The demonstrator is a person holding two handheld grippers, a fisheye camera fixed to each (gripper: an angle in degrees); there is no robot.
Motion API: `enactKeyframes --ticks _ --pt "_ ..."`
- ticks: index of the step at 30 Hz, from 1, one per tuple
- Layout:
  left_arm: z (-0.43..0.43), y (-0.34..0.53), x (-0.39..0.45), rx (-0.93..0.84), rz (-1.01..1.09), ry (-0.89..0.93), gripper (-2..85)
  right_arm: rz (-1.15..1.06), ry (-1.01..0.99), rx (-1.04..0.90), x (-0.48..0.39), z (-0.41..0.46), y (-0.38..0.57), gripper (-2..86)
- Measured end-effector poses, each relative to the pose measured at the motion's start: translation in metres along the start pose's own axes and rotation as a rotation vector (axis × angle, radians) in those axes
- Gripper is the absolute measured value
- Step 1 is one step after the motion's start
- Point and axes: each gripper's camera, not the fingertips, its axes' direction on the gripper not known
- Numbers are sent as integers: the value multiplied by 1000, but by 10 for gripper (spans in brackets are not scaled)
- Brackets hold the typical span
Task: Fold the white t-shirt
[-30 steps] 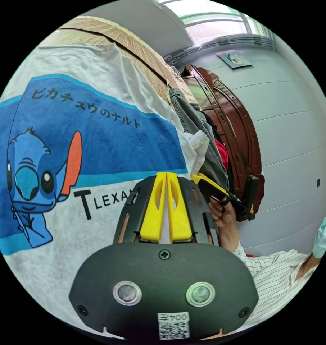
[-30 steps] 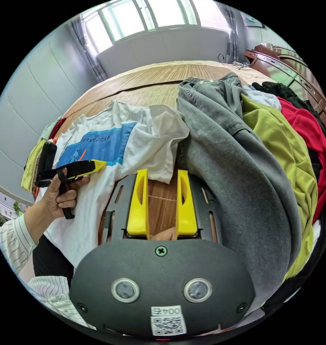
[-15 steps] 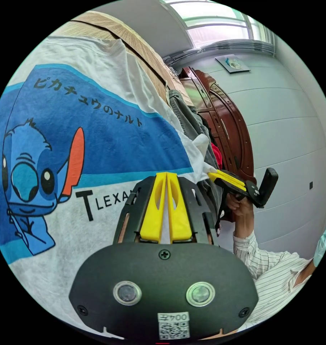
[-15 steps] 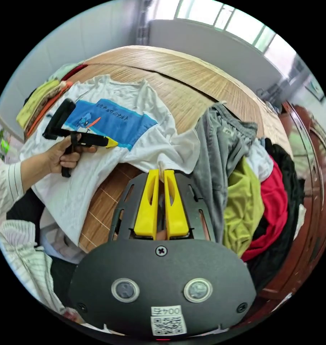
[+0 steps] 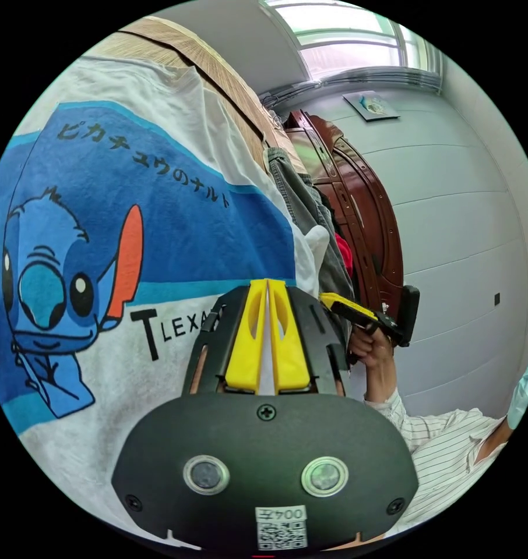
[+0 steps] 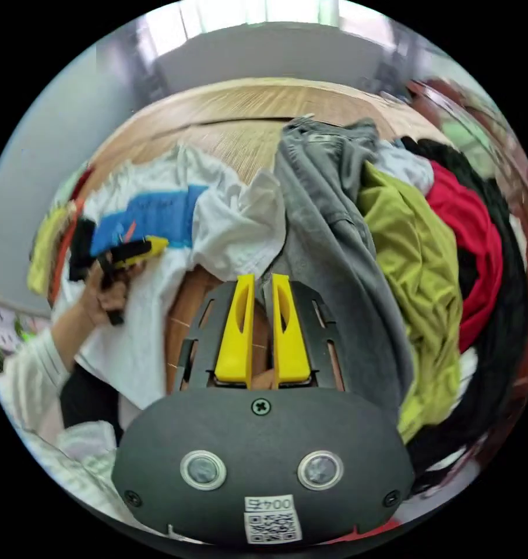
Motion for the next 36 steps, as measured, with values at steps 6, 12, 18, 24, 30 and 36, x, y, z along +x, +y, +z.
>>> enactKeyframes --ticks 6,12,18,24,30,36 --pt "-13 -10 22 -1 23 -18 21 207 -94 171 18 17 53 66" --pt "-65 -64 83 90 40 -66 18 178 -111 185 31 37 70 50" --pt "-101 -206 145 76 133 -400 72 150 -146 177 47 42 74 46" --pt "-46 -291 167 -100 184 -630 80 142 -131 216 57 40 86 44" --pt "-64 -337 216 -54 149 -595 80 133 -107 242 69 36 96 46" --pt "-27 -321 356 -301 503 -523 152 134 -134 193 75 37 109 65"
